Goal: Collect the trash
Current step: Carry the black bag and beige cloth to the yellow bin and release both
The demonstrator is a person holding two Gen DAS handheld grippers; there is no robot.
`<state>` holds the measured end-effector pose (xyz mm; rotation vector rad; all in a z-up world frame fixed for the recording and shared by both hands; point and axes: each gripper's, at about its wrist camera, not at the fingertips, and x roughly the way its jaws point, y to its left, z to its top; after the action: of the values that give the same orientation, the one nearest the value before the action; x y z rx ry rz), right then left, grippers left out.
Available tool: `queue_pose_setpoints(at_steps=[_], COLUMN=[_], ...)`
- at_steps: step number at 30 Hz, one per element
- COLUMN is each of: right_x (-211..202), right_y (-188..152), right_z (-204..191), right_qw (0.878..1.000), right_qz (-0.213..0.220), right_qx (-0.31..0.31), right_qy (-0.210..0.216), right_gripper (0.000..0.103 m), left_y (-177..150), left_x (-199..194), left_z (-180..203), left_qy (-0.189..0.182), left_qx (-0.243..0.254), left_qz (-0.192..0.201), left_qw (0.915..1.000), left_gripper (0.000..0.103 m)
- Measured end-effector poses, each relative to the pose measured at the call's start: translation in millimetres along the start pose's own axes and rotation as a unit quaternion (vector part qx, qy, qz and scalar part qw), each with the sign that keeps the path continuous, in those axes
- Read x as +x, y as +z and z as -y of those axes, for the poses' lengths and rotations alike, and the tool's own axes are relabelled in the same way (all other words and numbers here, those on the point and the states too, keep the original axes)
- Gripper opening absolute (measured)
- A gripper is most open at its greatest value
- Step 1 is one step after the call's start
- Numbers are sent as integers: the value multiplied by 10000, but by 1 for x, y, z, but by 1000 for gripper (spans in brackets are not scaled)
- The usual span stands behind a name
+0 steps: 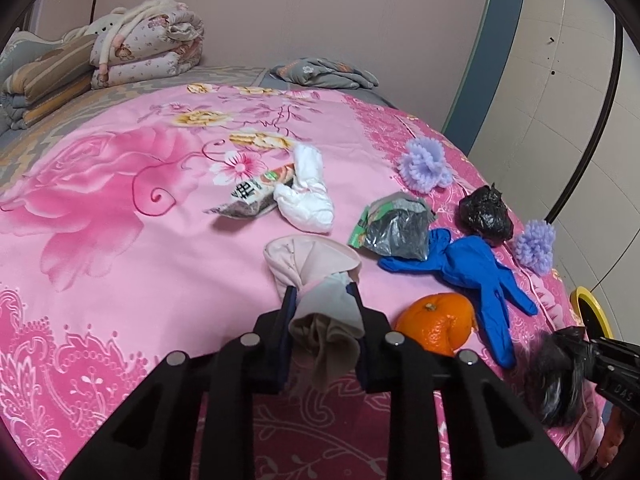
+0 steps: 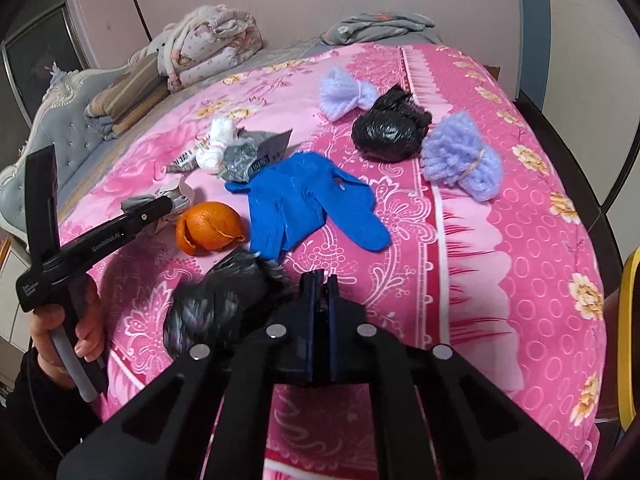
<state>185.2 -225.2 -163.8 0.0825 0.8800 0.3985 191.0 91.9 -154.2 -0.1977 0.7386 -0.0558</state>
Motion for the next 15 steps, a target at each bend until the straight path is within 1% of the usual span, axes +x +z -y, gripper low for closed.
queue_pose_setpoints(at_steps=[9, 15], right_x=[-38, -63], right_y=[2, 3], right_z=[8, 15], right_qw=[9996, 9988], right_qz=[271, 469], right_qx=[22, 100], right_qy=[-36, 10], right_gripper=[2, 2], left_y=[12, 18], left_x=[-29, -47], left_z=[17, 30], left_qy=[74, 12], left_qx=[121, 160], left_qz=[250, 384], left_qw=[9996, 9991], left_gripper=[23, 23])
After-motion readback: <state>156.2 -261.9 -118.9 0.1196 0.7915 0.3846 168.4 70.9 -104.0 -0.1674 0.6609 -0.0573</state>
